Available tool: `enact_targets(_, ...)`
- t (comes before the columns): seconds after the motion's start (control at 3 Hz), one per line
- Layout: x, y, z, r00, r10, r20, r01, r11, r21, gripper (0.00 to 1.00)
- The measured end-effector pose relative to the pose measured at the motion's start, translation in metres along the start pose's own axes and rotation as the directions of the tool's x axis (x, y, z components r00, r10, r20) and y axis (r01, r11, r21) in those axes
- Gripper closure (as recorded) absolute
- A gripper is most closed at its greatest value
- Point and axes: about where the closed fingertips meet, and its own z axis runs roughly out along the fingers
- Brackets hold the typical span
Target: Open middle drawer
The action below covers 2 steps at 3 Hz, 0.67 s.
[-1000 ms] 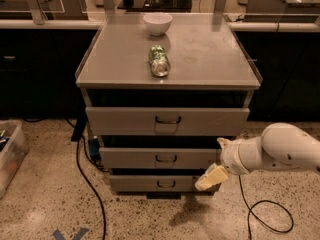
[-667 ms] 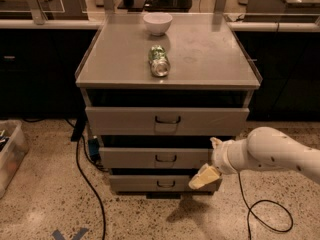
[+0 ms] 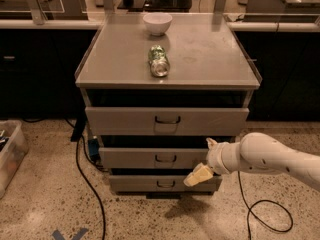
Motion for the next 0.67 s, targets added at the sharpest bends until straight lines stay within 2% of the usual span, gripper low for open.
enact_targets(0.33, 0.011, -0.003, 0.002, 1.000, 0.017, -0.009, -0.017, 0.9998, -0.012, 0.00)
enact_targets(0.67, 0.043, -0.012, 0.056, 0.993, 0.121, -0.003, -0.121, 0.9909, -0.058, 0.00)
